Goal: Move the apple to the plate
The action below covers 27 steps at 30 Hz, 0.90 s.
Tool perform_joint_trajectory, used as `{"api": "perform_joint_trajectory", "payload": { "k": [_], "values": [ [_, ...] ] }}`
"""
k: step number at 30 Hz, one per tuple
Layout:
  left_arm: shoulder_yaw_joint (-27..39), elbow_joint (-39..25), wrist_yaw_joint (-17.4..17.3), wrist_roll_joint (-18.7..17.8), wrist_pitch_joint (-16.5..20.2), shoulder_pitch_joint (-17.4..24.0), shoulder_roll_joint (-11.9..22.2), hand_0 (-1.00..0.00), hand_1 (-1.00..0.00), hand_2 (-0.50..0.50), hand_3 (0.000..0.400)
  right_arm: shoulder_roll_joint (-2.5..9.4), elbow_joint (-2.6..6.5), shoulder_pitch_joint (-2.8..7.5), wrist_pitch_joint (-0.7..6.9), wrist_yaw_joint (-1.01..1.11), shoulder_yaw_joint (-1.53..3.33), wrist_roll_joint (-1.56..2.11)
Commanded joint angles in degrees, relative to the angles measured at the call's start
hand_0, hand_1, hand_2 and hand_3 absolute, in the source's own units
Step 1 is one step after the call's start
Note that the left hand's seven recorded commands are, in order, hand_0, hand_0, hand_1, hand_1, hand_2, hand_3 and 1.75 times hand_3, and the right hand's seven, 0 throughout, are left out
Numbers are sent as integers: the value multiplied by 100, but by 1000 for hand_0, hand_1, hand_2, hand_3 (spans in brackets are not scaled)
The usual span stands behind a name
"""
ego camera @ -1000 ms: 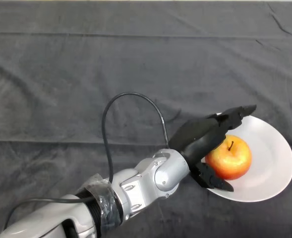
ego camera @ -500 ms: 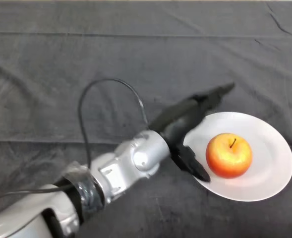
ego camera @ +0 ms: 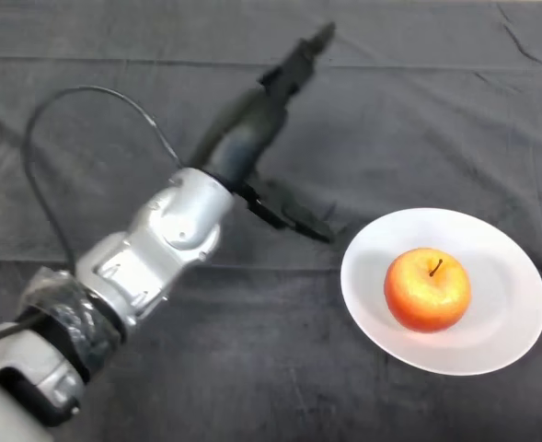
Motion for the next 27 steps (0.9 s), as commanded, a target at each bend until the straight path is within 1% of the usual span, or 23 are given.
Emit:
{"api": "perform_joint_trajectory", "payload": {
  "k": [1,8,16,27],
  "values": [
    [316,-261,42,-90,-110,344,409,0,0,0,0,-13,39,-41,18,-2,-89,109],
    [1124,-616,86,-292,-153,770,820,0,0,0,0,-6,22,-36,18,-10,-86,107],
    [2102,-1117,163,-526,-165,1375,1304,0,0,0,0,3,0,-29,19,-21,-82,105],
    [3512,-1303,156,-844,-371,2199,1885,0,0,0,0,11,-23,-21,22,-33,-78,105]
  ]
}}
